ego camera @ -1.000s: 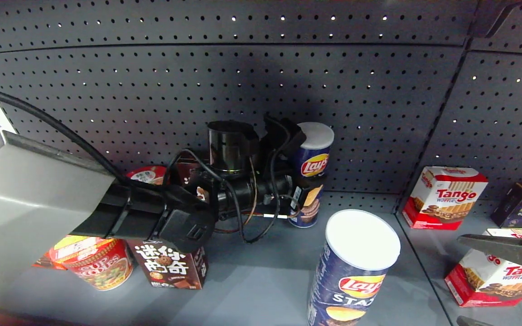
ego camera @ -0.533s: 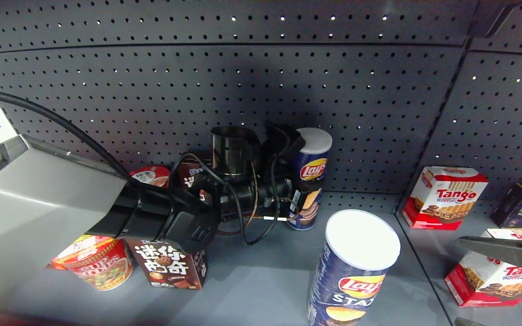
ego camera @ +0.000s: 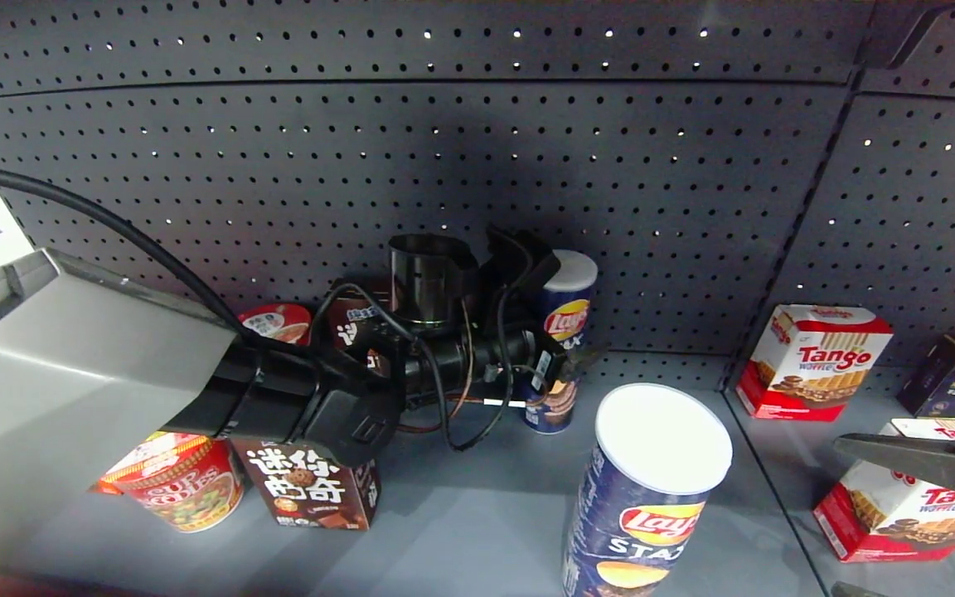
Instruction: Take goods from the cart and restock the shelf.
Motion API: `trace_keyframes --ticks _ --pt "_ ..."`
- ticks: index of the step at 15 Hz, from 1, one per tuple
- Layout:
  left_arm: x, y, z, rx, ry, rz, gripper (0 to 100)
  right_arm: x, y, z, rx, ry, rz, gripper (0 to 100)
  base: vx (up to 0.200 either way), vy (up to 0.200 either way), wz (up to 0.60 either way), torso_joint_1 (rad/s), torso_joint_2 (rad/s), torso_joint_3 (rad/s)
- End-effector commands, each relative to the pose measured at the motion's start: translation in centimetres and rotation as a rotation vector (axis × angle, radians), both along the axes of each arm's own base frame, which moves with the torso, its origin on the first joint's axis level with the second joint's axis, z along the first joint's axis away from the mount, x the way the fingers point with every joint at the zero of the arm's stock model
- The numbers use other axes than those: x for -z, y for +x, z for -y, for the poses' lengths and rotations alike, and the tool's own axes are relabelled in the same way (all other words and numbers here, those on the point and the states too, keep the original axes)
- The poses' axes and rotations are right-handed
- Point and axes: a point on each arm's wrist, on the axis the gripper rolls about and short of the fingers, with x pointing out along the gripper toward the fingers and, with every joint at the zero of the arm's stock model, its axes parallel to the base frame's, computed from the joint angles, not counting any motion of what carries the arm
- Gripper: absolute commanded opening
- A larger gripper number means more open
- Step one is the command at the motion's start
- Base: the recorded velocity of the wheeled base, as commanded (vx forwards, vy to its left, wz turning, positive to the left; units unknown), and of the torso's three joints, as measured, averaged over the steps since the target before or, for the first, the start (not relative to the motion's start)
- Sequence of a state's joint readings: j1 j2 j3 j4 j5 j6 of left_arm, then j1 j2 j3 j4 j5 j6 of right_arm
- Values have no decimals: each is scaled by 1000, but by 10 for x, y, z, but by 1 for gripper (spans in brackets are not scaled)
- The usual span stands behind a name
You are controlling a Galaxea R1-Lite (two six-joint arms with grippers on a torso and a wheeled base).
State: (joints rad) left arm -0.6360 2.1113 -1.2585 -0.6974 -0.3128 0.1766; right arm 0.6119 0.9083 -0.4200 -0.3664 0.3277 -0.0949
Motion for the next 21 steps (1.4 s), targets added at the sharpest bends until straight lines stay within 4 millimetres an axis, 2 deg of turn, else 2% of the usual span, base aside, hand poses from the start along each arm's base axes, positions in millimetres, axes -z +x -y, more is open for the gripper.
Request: trace_keyframes --ticks 1,5,8,10,14,15,17,18,19,21 --pt "0 -1 -1 -1 1 -1 100 0 0 0 -1 -1 -1 100 0 0 0 0 0 0" --pt "-2 0 -3 -7 1 2 100 3 0 0 1 -5 -7 100 0 0 0 0 0 0" --pt "-15 -11 -11 -7 -10 14 100 4 1 -1 0 -8 -21 100 0 0 0 0 0 0" --pt "-25 -19 -17 -8 -16 21 100 8 1 -1 3 0 -50 100 0 0 0 0 0 0" --pt "-63 -41 -34 -10 -37 56 100 23 -2 1 7 -22 -101 100 0 0 0 0 0 0" --pt "-67 -46 -36 -10 -42 62 100 25 -2 2 8 -24 -106 100 0 0 0 0 0 0" --pt "-76 -67 -52 -13 -47 70 100 29 -3 2 11 -29 -126 100 0 0 0 0 0 0" --pt "-76 -67 -52 -13 -47 70 100 29 -3 2 11 -29 -126 100 0 0 0 0 0 0" --pt "-77 -93 -72 -36 -27 46 100 35 -4 3 14 -36 -146 100 0 0 0 0 0 0" --pt "-79 -110 -90 -69 -20 41 100 35 -3 3 14 -38 -149 100 0 0 0 0 0 0"
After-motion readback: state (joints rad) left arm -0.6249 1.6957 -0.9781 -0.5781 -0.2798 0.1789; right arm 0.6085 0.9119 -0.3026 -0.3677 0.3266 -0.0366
